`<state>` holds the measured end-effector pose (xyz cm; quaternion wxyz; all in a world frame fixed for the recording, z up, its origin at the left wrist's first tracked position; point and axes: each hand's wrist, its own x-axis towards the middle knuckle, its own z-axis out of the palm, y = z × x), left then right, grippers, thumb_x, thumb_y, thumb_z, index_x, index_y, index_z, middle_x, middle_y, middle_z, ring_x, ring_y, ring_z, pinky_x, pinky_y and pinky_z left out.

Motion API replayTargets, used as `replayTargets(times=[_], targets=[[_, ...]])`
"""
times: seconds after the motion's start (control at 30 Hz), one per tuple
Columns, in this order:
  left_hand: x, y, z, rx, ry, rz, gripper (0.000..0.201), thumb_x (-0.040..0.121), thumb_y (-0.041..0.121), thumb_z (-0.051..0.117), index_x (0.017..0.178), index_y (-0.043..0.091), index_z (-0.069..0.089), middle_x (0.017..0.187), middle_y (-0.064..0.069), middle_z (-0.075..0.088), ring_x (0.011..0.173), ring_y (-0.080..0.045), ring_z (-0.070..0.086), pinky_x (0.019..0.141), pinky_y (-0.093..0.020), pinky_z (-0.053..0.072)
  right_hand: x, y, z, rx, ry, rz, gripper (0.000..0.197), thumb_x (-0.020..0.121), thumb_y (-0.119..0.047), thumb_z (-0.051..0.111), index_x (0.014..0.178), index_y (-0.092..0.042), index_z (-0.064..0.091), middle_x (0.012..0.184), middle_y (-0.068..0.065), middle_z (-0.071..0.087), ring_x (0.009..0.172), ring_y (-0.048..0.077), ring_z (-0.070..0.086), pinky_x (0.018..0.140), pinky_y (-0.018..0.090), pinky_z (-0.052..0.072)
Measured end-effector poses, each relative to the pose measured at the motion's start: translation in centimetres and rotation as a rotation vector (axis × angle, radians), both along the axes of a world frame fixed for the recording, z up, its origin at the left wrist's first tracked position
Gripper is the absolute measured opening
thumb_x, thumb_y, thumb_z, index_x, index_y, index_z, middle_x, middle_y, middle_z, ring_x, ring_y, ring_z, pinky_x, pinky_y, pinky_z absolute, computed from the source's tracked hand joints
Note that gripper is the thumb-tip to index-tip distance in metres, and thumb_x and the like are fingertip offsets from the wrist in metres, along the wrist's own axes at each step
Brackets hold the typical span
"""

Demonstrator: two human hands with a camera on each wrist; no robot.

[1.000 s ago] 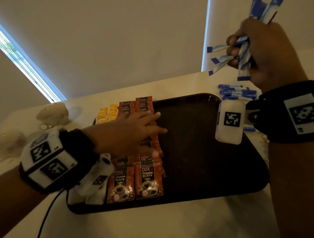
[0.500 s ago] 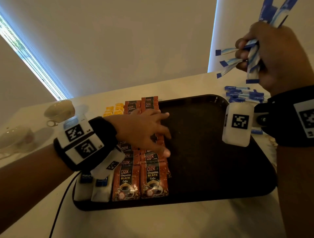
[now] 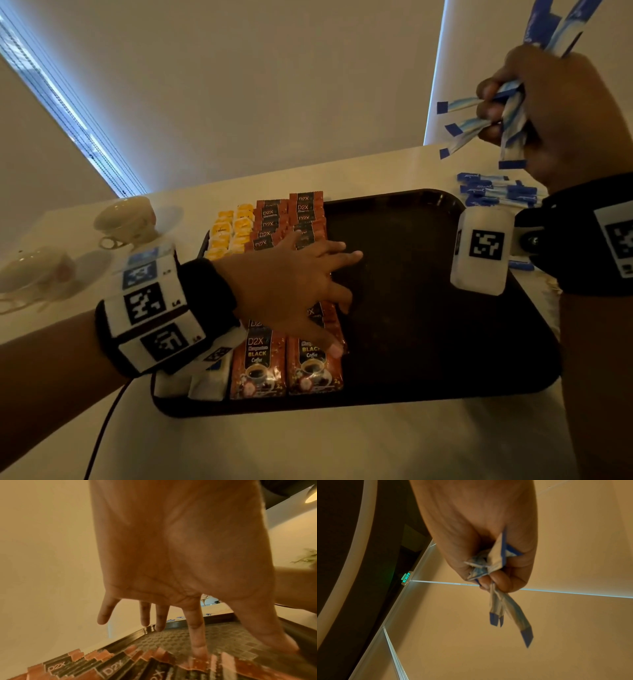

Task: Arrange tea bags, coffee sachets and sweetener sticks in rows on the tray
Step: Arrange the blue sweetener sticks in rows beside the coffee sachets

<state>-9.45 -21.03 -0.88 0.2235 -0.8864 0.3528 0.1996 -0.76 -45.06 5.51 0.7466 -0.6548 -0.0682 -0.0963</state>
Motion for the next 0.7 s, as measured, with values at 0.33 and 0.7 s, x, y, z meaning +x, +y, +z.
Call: replayTargets(times=[0.33, 0.7], targets=[[-3.1, 1.0, -0.9, -0.094, -0.065, -0.034, 0.075, 0.079, 0.083, 0.023, 0.143, 0.044, 0.026, 0.158, 0.002, -0.014, 0.145, -0.018, -0.012, 0.109, -0.062, -0.005, 0.5, 0.1, -0.1, 0.026, 0.007, 0.032, 0.027, 0.091, -0.011, 0.038, 0.064, -0.016, 0.036, 0.059, -0.006, 0.046, 0.046, 0.006, 0.041, 0.043, 0.019, 0.035], [0.6, 7.8, 1.9, 0.013, -0.059, 0.725, 0.144, 0.028, 0.101, -0.005, 0.150, 0.024, -0.006, 0.157, -0.004, -0.018, 0.145, -0.022, -0.015, 0.112, -0.061, -0.001, 0.7, 0.0, -0.1, 0.055, 0.044, 0.031, 0.026, 0.088, -0.014, 0.042, 0.064, -0.020, 0.037, 0.059, -0.008, 0.048, 0.045, 0.004, 0.042, 0.047, 0.017, 0.038]])
